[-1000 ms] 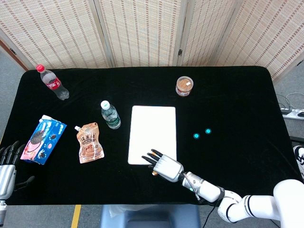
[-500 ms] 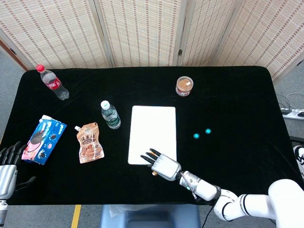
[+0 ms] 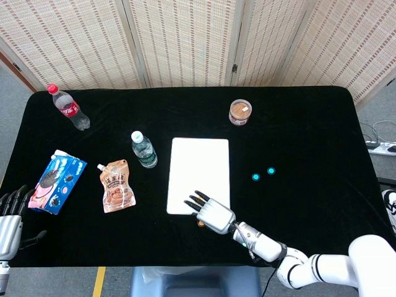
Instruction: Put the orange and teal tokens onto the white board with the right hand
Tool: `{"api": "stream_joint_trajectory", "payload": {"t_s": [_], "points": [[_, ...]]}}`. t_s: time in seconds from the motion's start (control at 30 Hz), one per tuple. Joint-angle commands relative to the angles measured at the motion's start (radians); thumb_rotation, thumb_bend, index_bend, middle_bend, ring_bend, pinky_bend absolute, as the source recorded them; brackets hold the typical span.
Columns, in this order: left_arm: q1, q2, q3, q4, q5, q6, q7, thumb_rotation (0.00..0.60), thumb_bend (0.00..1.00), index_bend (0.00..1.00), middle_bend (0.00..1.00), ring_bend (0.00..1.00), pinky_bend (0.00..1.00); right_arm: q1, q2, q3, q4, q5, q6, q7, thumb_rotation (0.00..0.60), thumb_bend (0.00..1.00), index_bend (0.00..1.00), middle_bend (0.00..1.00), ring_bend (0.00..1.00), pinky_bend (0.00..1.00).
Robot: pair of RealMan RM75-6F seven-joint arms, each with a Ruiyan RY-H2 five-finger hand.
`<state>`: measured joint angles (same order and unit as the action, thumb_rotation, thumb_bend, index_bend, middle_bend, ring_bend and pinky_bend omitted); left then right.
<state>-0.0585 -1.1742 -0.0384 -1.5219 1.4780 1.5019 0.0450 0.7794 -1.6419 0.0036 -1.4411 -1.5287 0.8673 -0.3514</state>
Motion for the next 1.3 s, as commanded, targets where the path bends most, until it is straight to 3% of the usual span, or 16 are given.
{"api": "stream_joint_trajectory", "payload": {"t_s": [0.03,0.23,0.5,1.03,1.3], "points": [[-0.001,0.001,-0.001,-0.002,0.002,0.001,0.001,0.6,0.17,0.11,0.03,0.02,0.0,-0.007,0.025,0.019,-0.015,0.014,0.019,0.017,0.6,0.43,0.51,0.11,0.0,0.0],[-0.004,0.001,-0.001,-0.011,0.009,0.002,0.007,0.6,0.17,0.11,0.03,0.02,0.0,-0.014,0.059,0.052,-0.007,0.07,0.022,0.005,0.6,0.43,0.51,0.1,0.0,0.0],[-0.006,0.003,-0.001,-0.019,0.011,0.001,0.013,0.6,0.17,0.11,0.03,0.02,0.0,-0.006,0.018,0.075,0.069,0.15,-0.012,-0.019,0.6,0.43,0.51,0.1,0.0,0.0],[-0.006,0.008,-0.001,-0.021,0.003,-0.005,0.005,0.6,0.17,0.11,0.03,0.02,0.0,0.005,-0.011,0.076,0.091,0.169,-0.015,-0.033,0.6,0.43,0.48,0.08,0.0,0.0],[-0.005,0.011,0.0,-0.021,0.002,-0.007,0.001,0.6,0.17,0.11,0.03,0.02,0.0,0.001,-0.005,0.068,0.079,0.164,-0.005,-0.037,0.6,0.43,0.32,0.06,0.0,0.0]]}}
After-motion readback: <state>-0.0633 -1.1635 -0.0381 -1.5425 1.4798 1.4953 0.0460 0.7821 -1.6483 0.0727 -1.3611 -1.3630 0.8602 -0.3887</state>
